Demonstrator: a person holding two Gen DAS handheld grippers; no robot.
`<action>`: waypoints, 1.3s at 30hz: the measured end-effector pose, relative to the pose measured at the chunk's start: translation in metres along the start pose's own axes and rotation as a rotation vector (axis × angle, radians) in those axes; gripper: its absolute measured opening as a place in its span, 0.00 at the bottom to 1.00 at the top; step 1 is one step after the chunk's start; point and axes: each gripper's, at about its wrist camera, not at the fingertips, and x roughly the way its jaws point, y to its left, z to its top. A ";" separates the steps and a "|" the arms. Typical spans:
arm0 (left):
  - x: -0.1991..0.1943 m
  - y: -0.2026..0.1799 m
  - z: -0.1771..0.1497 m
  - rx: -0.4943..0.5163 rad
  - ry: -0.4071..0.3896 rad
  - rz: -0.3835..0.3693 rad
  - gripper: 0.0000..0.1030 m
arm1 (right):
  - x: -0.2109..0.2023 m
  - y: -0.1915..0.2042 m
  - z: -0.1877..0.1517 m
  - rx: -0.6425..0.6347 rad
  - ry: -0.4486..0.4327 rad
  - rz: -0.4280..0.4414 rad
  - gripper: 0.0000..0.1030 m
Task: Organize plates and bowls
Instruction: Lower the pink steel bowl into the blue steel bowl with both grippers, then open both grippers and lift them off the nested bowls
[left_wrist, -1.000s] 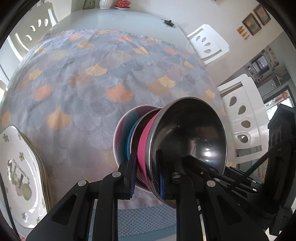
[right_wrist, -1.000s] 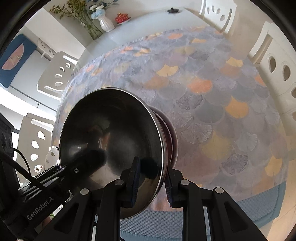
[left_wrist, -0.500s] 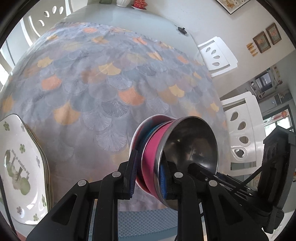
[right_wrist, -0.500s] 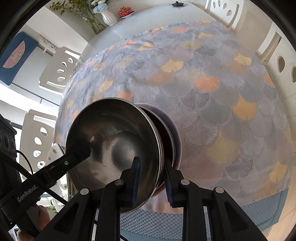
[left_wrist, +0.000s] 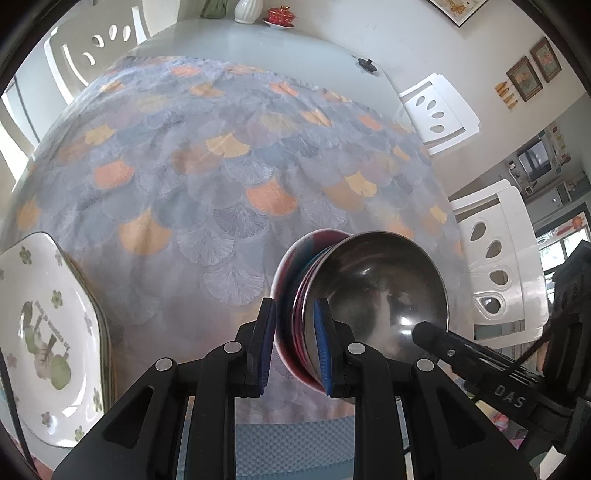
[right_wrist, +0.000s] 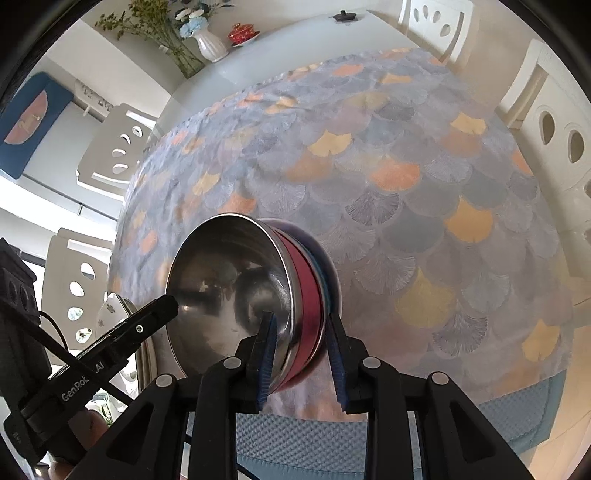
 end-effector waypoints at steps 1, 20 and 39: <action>-0.002 0.000 0.000 0.000 -0.004 -0.003 0.18 | -0.003 0.001 0.000 -0.003 -0.003 0.004 0.25; -0.119 -0.028 -0.009 0.089 -0.224 0.040 0.26 | -0.107 0.053 -0.021 -0.160 -0.176 -0.073 0.57; -0.145 -0.027 -0.022 0.060 -0.272 0.050 0.30 | -0.139 0.088 -0.044 -0.242 -0.301 -0.127 0.58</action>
